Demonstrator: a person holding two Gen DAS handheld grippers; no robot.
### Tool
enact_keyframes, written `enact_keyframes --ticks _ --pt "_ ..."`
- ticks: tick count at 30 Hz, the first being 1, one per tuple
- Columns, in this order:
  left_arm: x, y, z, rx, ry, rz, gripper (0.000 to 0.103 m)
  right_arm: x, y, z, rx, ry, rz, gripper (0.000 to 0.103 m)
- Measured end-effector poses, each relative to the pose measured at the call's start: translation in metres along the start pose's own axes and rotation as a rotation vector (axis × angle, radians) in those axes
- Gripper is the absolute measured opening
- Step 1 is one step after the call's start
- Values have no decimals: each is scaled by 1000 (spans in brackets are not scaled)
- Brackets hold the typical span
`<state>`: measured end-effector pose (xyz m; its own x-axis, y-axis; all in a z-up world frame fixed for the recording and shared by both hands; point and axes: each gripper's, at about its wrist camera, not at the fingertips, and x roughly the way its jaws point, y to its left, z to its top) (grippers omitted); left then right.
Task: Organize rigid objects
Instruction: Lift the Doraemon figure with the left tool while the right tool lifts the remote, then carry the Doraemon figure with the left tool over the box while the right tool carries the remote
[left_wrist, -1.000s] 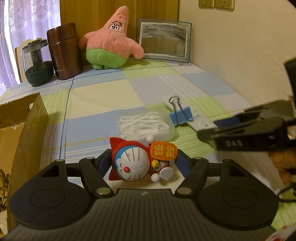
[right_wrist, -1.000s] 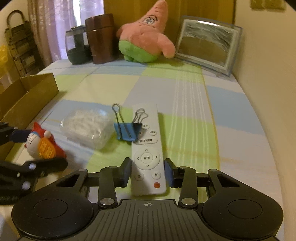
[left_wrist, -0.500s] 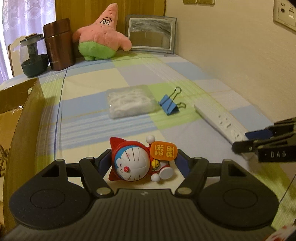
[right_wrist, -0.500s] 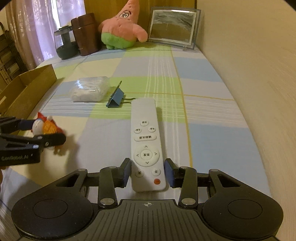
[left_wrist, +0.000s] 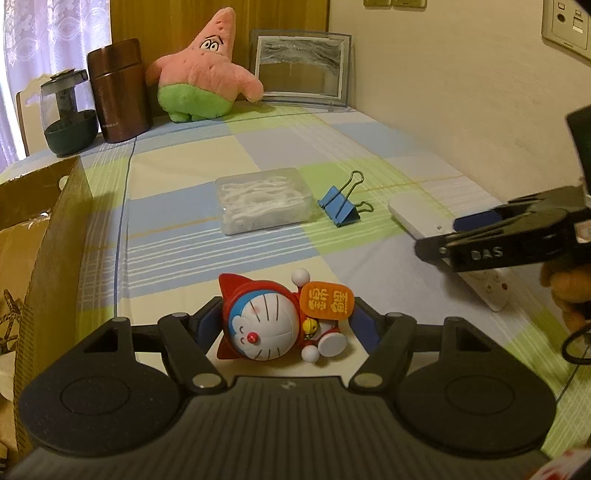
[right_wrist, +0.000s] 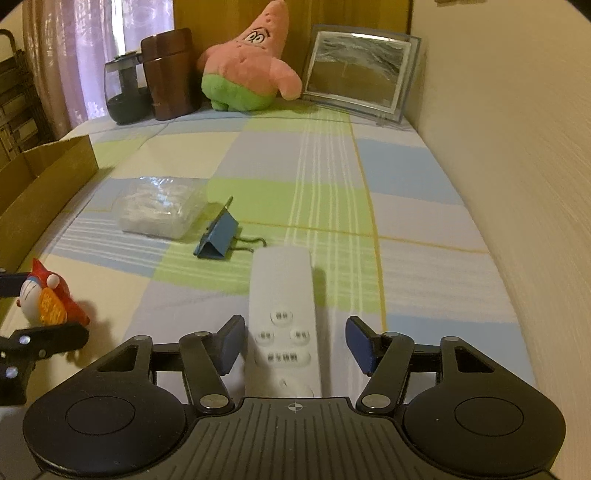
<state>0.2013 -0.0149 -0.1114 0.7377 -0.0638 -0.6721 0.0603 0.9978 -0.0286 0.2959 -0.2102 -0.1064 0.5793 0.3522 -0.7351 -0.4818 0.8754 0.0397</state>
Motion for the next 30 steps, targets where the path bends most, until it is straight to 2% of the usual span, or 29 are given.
enact_keyframes --ticks 2,7,13,22,30 --pt "-1 0 1 -1 -3 -2 69 1 3 3 -15 1 12 36" --pt "-6 2 3 0 -5 1 69 -6 9 3 -7 -3 6 35" --pt "-23 4 7 -3 -20 8 69 -37 13 8 54 -68 6 35" --pt "-71 10 18 -14 -69 26 69 -95 35 32 91 -148 44 35" --pt "-115 24 15 -27 -89 52 69 -134 64 33 137 -174 84 35"
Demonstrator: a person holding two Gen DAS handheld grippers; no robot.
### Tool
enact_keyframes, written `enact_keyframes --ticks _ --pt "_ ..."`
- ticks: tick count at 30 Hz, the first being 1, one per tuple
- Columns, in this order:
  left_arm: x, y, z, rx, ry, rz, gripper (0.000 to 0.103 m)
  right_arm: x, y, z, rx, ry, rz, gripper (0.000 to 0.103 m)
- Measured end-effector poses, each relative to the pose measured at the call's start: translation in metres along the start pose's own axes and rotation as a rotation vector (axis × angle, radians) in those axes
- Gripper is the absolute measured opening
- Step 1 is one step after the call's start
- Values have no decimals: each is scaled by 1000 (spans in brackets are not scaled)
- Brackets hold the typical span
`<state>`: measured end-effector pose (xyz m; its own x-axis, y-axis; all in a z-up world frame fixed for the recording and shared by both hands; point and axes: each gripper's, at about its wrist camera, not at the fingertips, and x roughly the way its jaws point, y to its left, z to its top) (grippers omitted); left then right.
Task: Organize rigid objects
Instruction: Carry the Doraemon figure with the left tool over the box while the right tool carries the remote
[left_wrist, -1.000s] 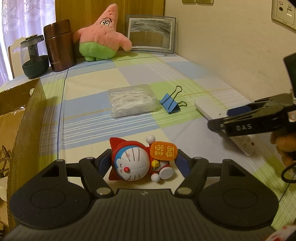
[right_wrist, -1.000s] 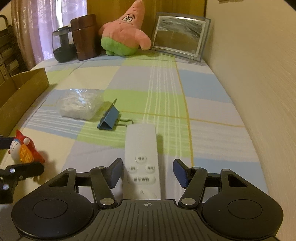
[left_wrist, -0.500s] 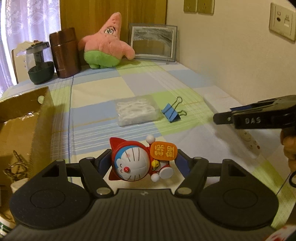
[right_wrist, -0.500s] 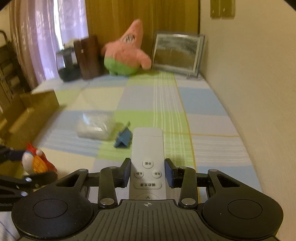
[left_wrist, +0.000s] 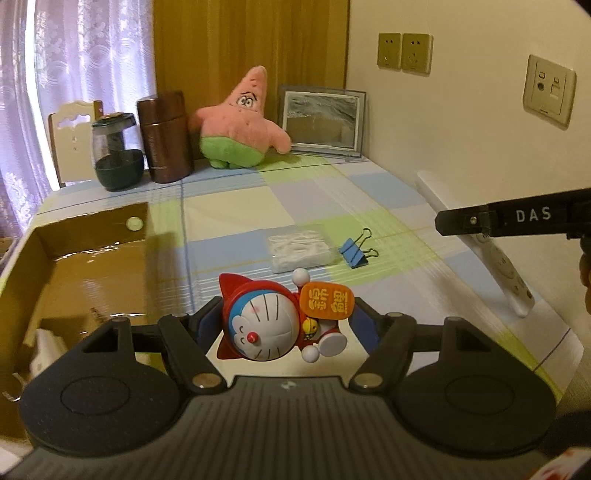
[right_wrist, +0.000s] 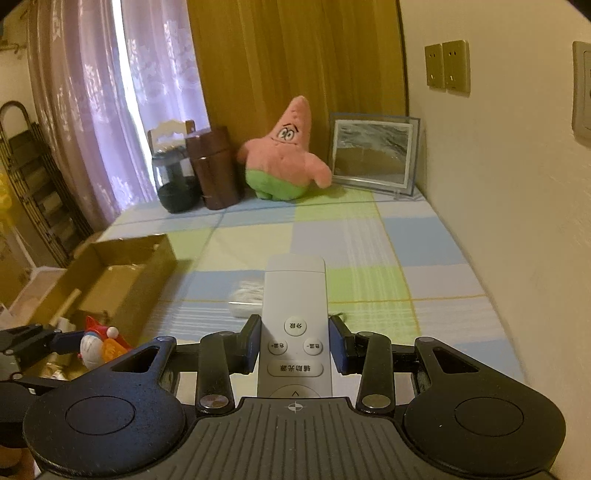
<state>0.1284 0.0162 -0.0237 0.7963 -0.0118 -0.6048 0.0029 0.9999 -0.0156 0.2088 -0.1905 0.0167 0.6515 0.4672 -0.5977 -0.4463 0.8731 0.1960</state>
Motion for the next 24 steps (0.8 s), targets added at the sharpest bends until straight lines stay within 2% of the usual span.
enact_keyframes --ticks 24 --pt "-78 52 -22 -51 7 82 69 -39 95 -23 -29 6 104 35"
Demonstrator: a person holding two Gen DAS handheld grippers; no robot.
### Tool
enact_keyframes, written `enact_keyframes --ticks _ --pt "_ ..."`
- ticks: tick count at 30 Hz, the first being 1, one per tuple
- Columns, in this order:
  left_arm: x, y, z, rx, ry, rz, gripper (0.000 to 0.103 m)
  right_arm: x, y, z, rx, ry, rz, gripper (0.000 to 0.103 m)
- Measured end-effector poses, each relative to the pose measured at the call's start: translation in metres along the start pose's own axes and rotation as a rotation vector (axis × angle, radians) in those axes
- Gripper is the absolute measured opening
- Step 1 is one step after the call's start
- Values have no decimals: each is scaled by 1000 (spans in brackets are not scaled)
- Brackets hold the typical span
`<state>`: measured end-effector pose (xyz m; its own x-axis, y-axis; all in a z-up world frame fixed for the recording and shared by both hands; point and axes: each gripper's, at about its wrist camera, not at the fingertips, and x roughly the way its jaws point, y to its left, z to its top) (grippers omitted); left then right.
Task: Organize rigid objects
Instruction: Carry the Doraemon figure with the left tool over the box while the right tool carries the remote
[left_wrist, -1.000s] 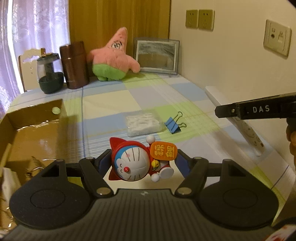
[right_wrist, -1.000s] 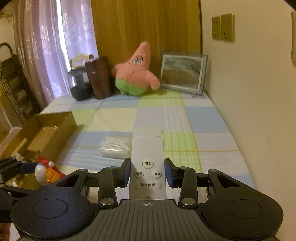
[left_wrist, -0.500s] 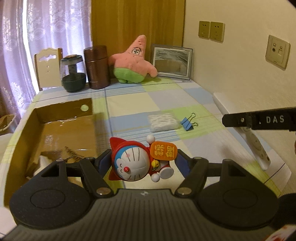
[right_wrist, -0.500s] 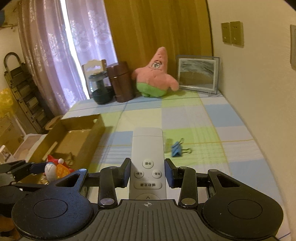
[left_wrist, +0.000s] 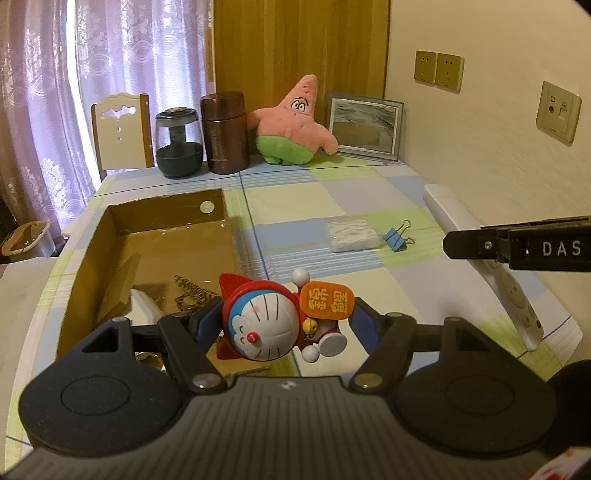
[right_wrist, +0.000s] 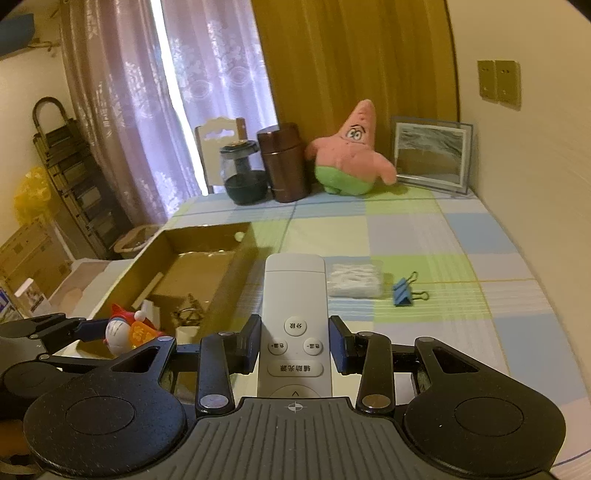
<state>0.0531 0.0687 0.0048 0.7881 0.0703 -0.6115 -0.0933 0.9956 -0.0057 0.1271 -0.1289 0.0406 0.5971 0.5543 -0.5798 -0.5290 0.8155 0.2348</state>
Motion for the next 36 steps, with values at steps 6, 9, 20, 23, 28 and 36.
enact_keyframes --ticks 6,9,20,23,28,36 --pt "-13 15 -7 -2 9 16 69 1 24 -4 -26 6 20 35" --pt "-20 25 -10 -6 13 26 69 3 38 -6 -38 10 33 35" --pt "-35 63 -15 -13 34 68 69 21 86 -10 -91 33 84 35" --pt "-36 73 -17 -14 43 79 69 29 98 -11 -100 45 99 35" --pt "-36 87 -18 -17 56 90 69 41 113 -11 -118 60 119 35" --pt "-37 107 -18 -25 68 109 69 56 130 -7 -138 66 133 35"
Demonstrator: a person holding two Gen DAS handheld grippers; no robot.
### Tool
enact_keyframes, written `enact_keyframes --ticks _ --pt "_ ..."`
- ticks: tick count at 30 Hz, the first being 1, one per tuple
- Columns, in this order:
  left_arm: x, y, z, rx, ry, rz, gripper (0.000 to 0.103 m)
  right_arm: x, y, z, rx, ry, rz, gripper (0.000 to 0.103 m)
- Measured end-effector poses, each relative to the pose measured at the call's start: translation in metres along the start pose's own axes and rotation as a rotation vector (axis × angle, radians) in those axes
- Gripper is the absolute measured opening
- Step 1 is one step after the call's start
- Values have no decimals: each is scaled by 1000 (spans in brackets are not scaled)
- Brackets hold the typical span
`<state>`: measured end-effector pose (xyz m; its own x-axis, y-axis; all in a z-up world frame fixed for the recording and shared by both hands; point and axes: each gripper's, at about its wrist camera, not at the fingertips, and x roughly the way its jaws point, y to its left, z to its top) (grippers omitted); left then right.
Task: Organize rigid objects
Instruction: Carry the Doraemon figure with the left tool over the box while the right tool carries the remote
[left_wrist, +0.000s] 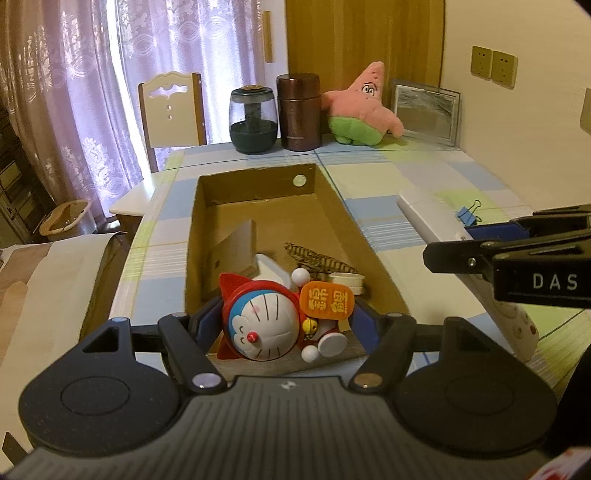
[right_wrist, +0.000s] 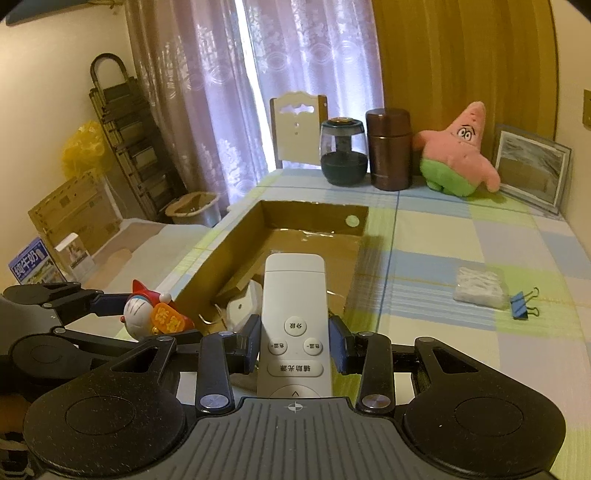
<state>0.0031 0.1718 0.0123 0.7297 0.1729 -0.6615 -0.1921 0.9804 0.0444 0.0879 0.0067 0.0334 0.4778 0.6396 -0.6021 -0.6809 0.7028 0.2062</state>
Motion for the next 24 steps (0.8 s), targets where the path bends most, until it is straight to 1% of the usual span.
enact_keyframes --ticks 8,11,24 --pt "4 23 2 -34 4 4 69 22 9 6 -11 27 4 35" --pt "9 30 5 -30 7 9 69 31 11 11 -11 35 5 35" --pt "39 52 32 -33 8 -11 69 72 10 32 -7 67 -2 35"
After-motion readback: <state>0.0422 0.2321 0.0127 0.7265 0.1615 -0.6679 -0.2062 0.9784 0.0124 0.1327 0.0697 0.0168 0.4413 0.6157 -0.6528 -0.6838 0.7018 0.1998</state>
